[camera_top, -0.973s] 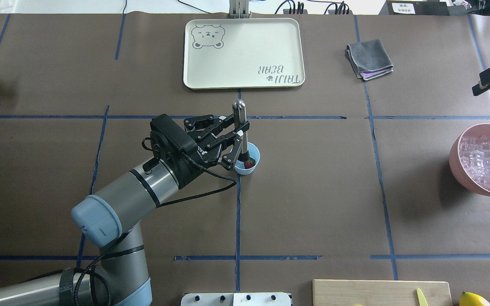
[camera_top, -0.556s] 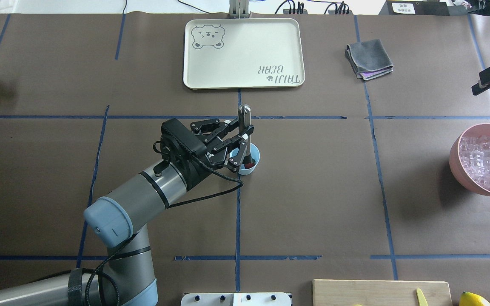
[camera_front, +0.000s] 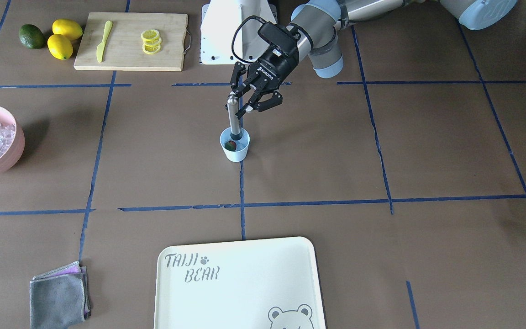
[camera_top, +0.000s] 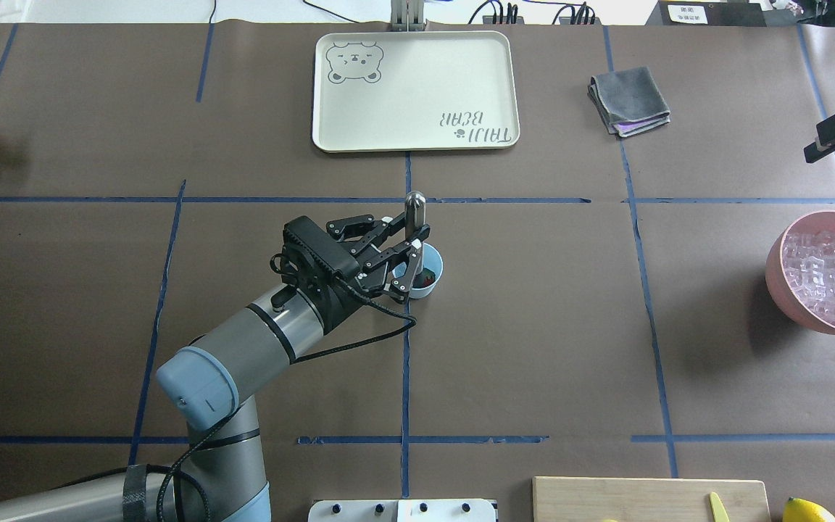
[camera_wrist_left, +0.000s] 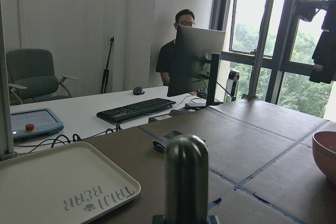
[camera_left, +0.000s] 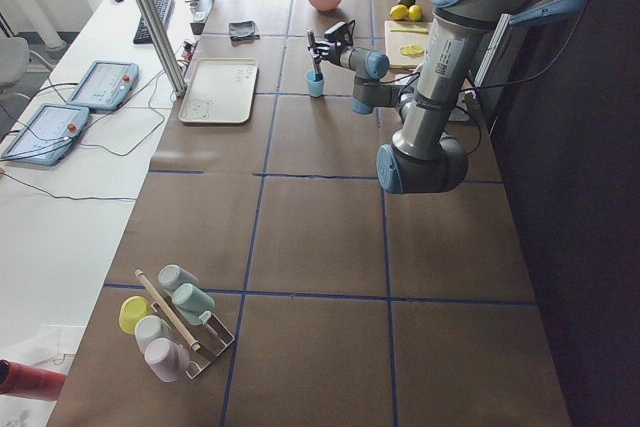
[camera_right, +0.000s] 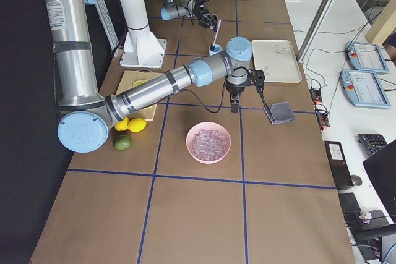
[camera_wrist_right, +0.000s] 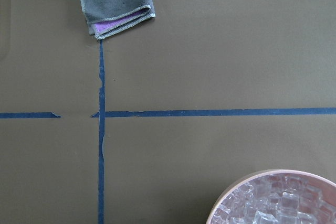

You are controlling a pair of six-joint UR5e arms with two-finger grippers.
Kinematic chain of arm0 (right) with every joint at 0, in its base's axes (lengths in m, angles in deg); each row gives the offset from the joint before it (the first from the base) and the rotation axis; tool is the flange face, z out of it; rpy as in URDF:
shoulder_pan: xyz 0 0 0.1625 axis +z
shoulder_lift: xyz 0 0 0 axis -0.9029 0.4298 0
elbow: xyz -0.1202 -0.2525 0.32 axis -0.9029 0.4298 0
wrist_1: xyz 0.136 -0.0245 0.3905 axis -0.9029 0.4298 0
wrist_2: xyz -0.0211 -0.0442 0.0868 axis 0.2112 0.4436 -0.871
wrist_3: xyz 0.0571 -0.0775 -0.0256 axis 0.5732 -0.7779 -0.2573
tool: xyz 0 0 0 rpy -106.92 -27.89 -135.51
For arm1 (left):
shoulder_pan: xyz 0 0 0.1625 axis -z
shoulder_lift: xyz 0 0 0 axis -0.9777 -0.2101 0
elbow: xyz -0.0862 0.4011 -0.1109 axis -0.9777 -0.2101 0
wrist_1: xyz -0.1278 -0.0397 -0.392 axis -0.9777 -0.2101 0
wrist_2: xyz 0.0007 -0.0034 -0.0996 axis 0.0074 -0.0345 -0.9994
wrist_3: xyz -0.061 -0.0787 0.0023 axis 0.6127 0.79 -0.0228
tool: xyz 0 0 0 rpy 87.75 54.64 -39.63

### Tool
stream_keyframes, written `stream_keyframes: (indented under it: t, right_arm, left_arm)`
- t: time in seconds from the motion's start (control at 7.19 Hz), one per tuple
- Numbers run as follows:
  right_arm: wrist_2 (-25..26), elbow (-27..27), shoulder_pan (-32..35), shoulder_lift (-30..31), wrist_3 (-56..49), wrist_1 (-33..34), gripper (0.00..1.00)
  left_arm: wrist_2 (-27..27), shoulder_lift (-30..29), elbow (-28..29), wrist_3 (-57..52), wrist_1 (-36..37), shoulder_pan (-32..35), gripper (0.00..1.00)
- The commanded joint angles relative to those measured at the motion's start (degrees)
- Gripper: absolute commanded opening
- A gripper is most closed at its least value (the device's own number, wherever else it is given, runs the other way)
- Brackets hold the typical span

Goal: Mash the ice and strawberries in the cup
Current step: 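Press the pestle down into the cup contents with the left gripper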

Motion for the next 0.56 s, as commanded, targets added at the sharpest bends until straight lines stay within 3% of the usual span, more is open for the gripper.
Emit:
stream_keyframes:
  t: [0.0,0.42]
  right_arm:
    - [0.0,0.0,0.0,0.0,0.0,0.0,1.0]
    - [0.0,0.0,0.2,0.0,0.0,0.0,1.0]
  left_arm:
    - [0.1,0.0,0.4,0.0,0.0,-0.1,0.01]
    - [0.1,0.2,0.4,0.0,0.0,-0.6,0.01]
